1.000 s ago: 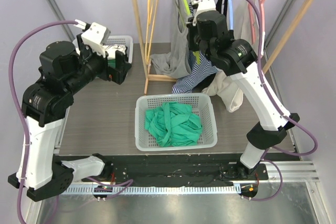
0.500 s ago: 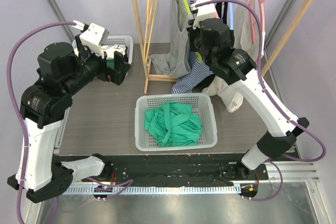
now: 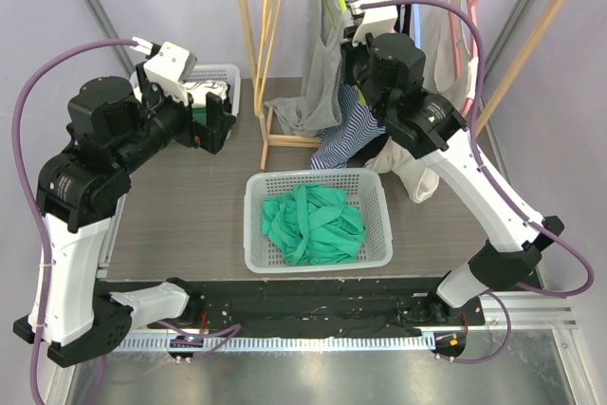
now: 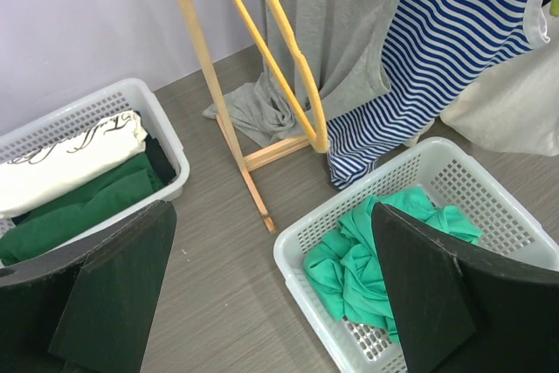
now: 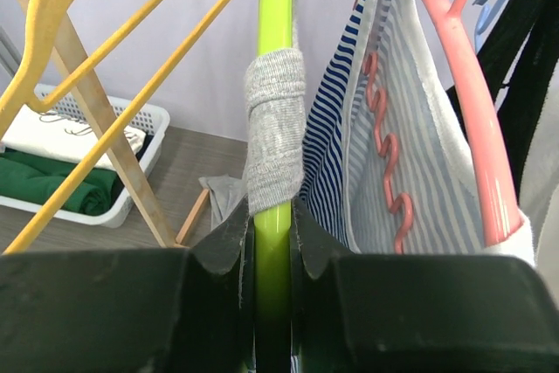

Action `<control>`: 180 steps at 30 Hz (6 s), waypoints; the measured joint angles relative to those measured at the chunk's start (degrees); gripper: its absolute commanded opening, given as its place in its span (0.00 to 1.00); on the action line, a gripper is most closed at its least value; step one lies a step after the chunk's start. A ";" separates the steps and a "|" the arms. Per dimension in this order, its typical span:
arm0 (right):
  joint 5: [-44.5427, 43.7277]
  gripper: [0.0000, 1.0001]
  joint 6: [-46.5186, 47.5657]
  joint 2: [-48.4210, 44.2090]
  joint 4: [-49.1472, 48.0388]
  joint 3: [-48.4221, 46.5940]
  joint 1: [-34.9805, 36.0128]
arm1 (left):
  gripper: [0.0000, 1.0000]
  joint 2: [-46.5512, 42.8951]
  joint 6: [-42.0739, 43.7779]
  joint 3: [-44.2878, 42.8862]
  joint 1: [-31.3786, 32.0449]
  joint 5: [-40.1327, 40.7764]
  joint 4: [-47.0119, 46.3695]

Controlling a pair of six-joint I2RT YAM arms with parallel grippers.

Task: Remove the tank top from the hanger
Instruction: Pick up the hanger from the clothesline, then remove the tank top from the hanger.

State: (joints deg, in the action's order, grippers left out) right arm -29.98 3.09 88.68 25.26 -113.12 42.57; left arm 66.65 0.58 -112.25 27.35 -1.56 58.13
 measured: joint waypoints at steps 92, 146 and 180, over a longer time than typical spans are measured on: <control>22.84 0.01 -10.78 -29.33 28.39 -14.53 3.91 | 1.00 12.33 5.60 7.61 -7.98 2.01 -18.49; 47.08 0.01 -6.88 -29.81 44.24 -1.81 10.84 | 1.00 1.62 13.35 -5.97 -7.98 -55.39 2.60; 50.34 0.01 -0.74 -25.31 42.95 -3.34 10.86 | 0.30 3.67 7.10 1.07 -6.21 -64.39 3.19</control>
State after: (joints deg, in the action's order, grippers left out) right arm 20.36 2.35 63.37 68.20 -116.46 53.43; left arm 70.32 7.68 -111.18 21.15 -65.95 61.32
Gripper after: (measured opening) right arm 0.186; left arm 0.365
